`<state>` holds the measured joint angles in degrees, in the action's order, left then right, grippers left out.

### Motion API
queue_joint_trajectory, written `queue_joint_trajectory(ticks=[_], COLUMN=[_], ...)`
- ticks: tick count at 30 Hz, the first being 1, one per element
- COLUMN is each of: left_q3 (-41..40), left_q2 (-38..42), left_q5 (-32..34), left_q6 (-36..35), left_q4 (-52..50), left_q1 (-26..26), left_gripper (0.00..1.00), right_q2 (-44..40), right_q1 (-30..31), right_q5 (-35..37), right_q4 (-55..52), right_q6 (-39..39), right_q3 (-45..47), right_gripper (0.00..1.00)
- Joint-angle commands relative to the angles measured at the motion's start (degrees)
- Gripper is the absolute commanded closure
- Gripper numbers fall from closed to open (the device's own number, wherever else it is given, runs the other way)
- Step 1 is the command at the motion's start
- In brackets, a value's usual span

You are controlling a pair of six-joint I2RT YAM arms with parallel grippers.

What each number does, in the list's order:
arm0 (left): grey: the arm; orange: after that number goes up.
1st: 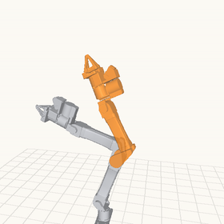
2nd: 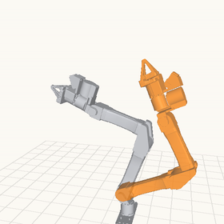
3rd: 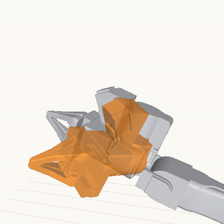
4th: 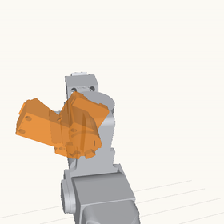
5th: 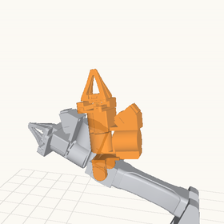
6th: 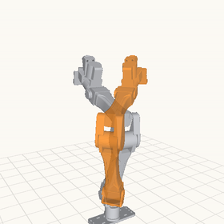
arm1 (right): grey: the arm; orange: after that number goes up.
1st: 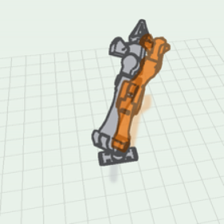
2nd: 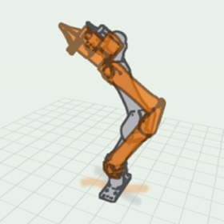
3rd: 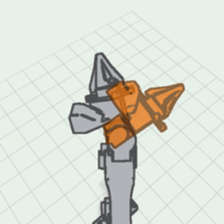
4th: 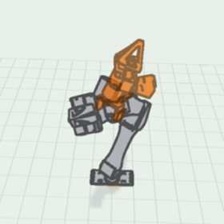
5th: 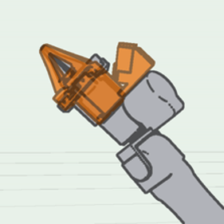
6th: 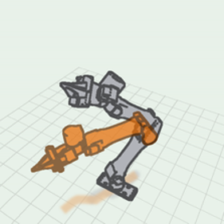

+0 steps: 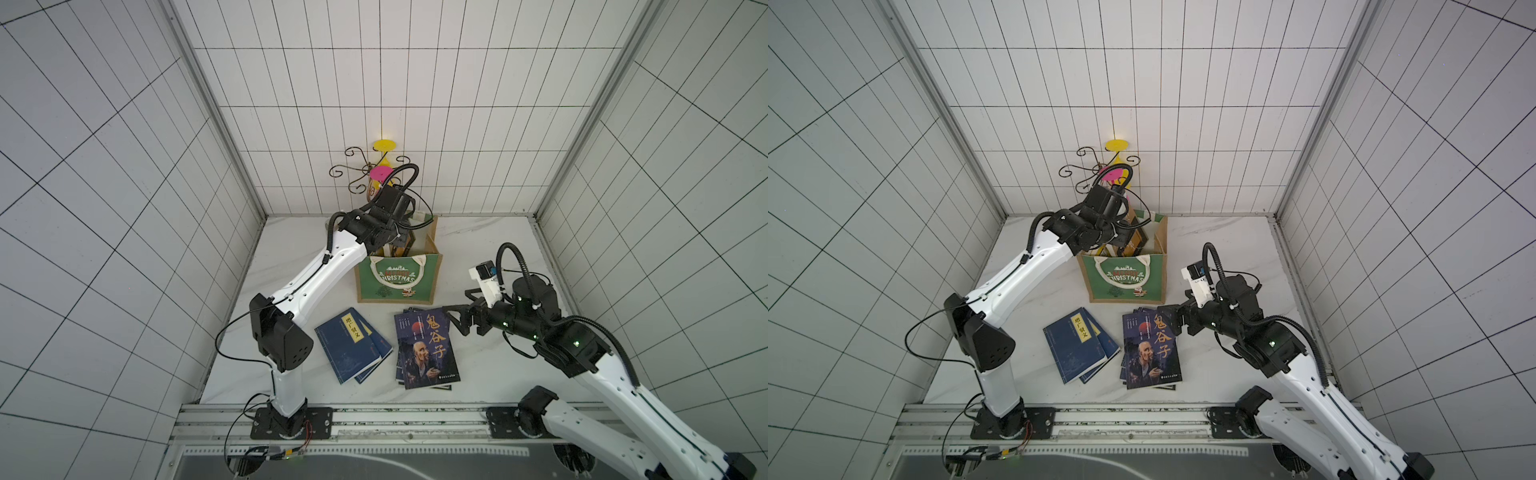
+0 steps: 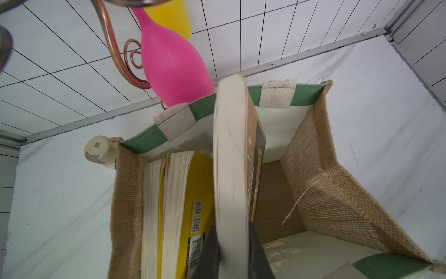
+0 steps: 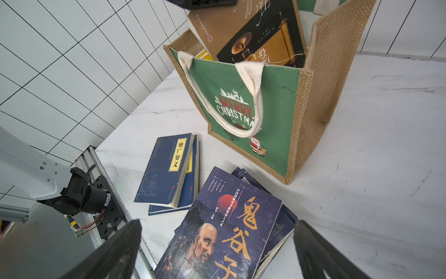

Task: Put the books into the canvas bag
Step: Place the book in the canvas bag.

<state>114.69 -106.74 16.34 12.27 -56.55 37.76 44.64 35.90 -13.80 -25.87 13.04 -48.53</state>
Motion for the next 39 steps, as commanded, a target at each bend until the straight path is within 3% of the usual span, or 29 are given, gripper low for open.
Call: queue_joint_trajectory(ticks=[1, 7, 15, 20, 23, 25, 26, 36, 39], left_q3=[0.18, -0.23, 0.86, 1.8, 3.56, 3.98, 4.04, 4.4, 4.09], left_q2=[-1.37, -3.91, -6.68, -7.28, -8.73, -9.61, -9.95, -8.6, -7.03], left_q5=[5.73, 11.32, 9.76, 4.32, 3.35, 3.09, 3.12, 1.34, -1.53], left_q6=[2.28, 2.25, 2.47, 2.37, 2.72, 2.58, 2.74, 2.86, 1.78], left_q4=[5.68, 6.08, 6.27, 7.17, 5.96, 5.7, 5.47, 5.16, 5.35], left_q1=[-0.16, 0.9, 0.83, 0.68, 0.67, 0.66, 0.69, -1.48, -2.62], left_gripper=[1.0, 1.0, 1.0, 0.99, 0.89, 0.75, 0.72, 0.69, 0.59], right_q2=[0.43, 1.04, 2.37, 2.65, 2.84, 2.91, 2.96, 3.34, 3.52], right_q1=[-0.22, -0.15, -0.17, -0.22, -0.15, -0.16, -0.18, -0.21, -0.16], right_q5=[-0.03, -0.05, -0.2, -0.09, -0.04, -0.13, -0.04, 0.17, 0.44], right_q4=[1.72, 2.16, 3.01, 3.09, 3.06, 3.09, 3.08, 3.09, 3.1], right_q6=[0.49, 0.59, 0.67, 0.67, 0.63, 0.64, 0.59, 0.59, 0.72], right_q3=[3.07, 3.53, 3.62, 3.54, 3.45, 3.53, 3.53, 3.88, 3.97], right_gripper=[0.01, 0.01, 0.01, 0.01, 0.01, 0.01, 0.01, 0.01, 0.01])
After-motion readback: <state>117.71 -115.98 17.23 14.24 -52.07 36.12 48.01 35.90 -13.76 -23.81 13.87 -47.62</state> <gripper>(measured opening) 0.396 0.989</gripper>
